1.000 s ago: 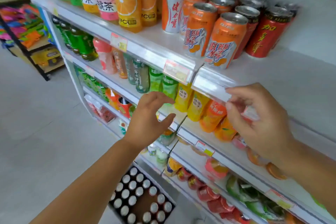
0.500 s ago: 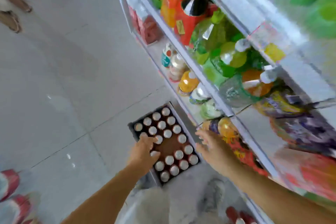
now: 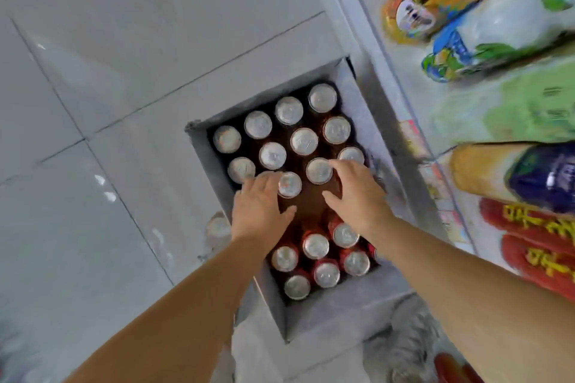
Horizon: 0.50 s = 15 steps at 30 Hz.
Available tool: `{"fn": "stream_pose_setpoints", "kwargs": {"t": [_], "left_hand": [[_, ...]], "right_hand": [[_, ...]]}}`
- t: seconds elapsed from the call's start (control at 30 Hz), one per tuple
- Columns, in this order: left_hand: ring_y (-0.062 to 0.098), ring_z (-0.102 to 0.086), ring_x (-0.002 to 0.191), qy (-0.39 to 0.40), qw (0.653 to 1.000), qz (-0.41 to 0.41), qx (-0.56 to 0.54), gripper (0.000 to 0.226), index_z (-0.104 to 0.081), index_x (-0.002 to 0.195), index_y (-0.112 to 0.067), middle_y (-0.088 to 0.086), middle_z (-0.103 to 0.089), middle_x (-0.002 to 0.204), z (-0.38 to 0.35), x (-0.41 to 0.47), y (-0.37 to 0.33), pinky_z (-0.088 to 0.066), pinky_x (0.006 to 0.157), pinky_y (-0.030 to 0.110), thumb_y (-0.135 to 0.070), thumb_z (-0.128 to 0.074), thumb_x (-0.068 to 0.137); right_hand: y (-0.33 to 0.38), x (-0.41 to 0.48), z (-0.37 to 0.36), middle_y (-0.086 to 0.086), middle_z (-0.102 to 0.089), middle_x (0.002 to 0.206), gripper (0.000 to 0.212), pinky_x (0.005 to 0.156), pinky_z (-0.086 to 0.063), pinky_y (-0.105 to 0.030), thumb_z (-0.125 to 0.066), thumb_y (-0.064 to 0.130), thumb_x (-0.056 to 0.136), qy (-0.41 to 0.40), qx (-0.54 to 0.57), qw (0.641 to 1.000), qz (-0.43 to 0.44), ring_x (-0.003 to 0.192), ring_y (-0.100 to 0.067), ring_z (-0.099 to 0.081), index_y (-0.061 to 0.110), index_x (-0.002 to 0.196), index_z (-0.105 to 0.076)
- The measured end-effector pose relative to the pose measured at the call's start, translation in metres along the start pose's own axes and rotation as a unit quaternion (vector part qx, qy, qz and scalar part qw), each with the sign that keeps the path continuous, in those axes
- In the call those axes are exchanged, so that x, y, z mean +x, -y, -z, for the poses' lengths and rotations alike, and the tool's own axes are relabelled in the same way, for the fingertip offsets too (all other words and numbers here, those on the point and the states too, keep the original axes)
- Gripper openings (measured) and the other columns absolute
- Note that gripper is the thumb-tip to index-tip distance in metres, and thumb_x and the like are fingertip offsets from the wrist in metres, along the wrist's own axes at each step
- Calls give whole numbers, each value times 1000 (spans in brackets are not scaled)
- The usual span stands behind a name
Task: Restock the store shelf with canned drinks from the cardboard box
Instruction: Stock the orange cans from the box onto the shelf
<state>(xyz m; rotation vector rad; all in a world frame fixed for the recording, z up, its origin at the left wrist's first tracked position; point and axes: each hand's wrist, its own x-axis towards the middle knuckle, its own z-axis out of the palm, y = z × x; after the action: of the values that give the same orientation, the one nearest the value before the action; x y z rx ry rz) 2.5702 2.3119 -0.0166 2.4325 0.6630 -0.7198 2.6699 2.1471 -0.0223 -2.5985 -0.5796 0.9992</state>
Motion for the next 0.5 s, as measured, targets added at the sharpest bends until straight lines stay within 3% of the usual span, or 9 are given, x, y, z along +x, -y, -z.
{"fn": "stream_pose_setpoints", "kwargs": {"t": [0.13,0.2,0.33,0.5], "left_hand": [[25,-39,125,-43,993,-47,96,78,-38,144,-23,-3,-38,142,-27,19,9,-36,102,40,-50,-72,78],[26,-43,117,-77,987,-70,121,84,-44,140,-25,-1,-41,137,-36,24,17,-40,97,41,-50,-80,68],[26,-44,113,-99,981,-74,150,89,-45,139,-32,4,-39,131,-49,34,23,-40,94,41,-51,-84,62],[25,-45,106,-132,982,-60,124,80,-55,129,-34,3,-40,120,-54,43,17,-40,92,42,-48,-88,57]], "right_hand": [[-6,27,-24,-1,-45,136,76,92,-49,-44,-75,38,77,11,-72,996,44,125,-26,-44,20,140,-38],[-8,34,-32,-4,-49,135,81,94,-46,-40,-78,43,73,-12,-128,990,60,118,-28,-48,17,139,-40],[-14,40,-47,0,-57,126,79,83,-46,-40,-82,44,66,-82,-168,980,68,101,-26,-51,18,131,-45],[-20,47,-51,5,-64,114,73,79,-40,-37,-83,39,65,-98,-140,983,69,95,-24,-50,22,127,-49]]}}
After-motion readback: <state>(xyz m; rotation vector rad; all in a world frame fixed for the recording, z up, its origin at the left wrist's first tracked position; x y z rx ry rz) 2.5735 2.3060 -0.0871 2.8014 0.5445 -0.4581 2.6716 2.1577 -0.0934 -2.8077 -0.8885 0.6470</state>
